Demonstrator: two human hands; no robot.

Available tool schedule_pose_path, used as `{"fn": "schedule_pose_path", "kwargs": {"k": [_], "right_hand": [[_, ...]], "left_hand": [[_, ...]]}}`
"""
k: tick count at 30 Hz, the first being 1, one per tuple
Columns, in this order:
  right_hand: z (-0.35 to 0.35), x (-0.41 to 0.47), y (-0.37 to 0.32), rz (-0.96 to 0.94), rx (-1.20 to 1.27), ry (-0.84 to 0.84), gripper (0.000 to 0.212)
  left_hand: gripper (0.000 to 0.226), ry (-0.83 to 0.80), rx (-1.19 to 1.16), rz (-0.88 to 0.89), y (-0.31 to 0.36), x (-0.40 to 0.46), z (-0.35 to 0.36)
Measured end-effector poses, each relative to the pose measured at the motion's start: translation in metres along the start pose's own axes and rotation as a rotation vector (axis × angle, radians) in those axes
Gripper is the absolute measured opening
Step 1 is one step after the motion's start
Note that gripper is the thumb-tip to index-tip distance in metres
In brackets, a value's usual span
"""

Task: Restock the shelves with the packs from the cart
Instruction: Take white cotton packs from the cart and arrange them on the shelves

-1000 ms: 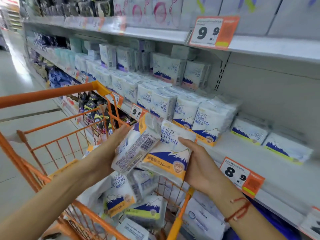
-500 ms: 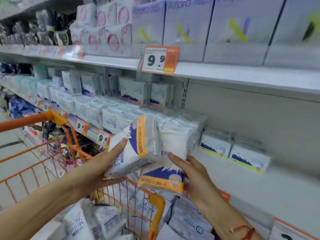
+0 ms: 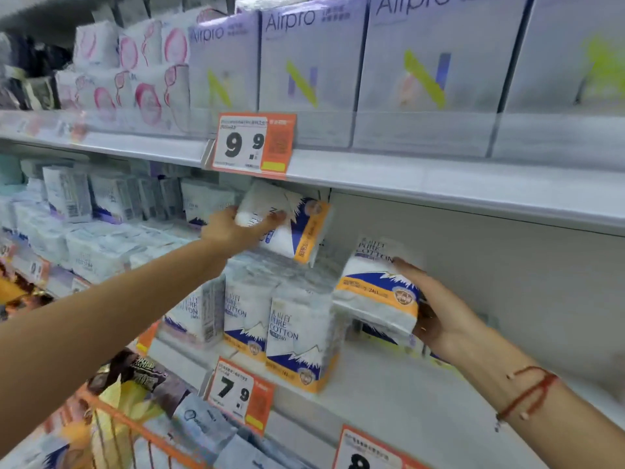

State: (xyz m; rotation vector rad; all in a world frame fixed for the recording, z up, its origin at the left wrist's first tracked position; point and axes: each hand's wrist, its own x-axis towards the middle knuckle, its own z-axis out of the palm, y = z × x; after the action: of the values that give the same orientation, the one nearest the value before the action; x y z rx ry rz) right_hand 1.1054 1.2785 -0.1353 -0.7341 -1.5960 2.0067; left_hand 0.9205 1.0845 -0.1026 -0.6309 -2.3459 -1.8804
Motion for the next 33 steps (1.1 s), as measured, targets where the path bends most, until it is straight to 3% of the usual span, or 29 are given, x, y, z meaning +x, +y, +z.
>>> {"fn": "schedule_pose_path", "kwargs": {"k": [2, 4, 6, 8, 11, 17, 21, 24, 27, 30, 33], "right_hand": [[0.000, 0.029, -0.002, 0.003, -0.011, 0.040, 0.044], [0.001, 0.056, -0.005, 0.003, -0.021, 0.067, 0.055], [0.003, 0.081, -0.008, 0.009, -0.032, 0.073, 0.063], [0.007, 0.105, -0.012, -0.020, -0.050, 0.093, 0.064], [0.015, 0.134, -0.016, -0.077, -0.062, 0.113, 0.064], [0.043, 0.178, -0.017, -0.348, -0.166, 0.230, 0.032], [0.058, 0.193, -0.013, -0.498, -0.334, 0.341, 0.055], [0.059, 0.198, -0.010, -0.544, -0.413, 0.354, 0.060], [0.056, 0.204, -0.010, -0.582, -0.541, 0.368, 0.064], [0.053, 0.205, -0.007, -0.721, -0.693, 0.427, 0.067], [0.048, 0.207, -0.003, -0.938, -0.932, 0.445, 0.076]], "left_hand": [[0.075, 0.041, 0.066, -0.008, -0.007, 0.022, 0.021], [0.067, 0.063, 0.185, 0.032, -0.014, 0.046, 0.036], [0.075, 0.082, 0.398, 0.121, -0.019, 0.071, 0.047], [0.090, 0.120, 0.520, 0.207, -0.019, 0.093, 0.056], [0.094, 0.124, 0.635, 0.291, -0.024, 0.114, 0.061], [0.072, 0.085, 0.628, 0.481, -0.034, 0.142, 0.068], [0.065, -0.092, 0.668, 0.617, -0.030, 0.153, 0.089], [0.065, -0.164, 0.684, 0.665, -0.026, 0.159, 0.097], [0.067, -0.024, 0.861, 0.720, -0.030, 0.161, 0.097], [0.054, 0.203, 0.836, 0.763, -0.040, 0.151, 0.096], [0.042, 0.176, 0.796, 0.840, -0.051, 0.146, 0.092]]}}
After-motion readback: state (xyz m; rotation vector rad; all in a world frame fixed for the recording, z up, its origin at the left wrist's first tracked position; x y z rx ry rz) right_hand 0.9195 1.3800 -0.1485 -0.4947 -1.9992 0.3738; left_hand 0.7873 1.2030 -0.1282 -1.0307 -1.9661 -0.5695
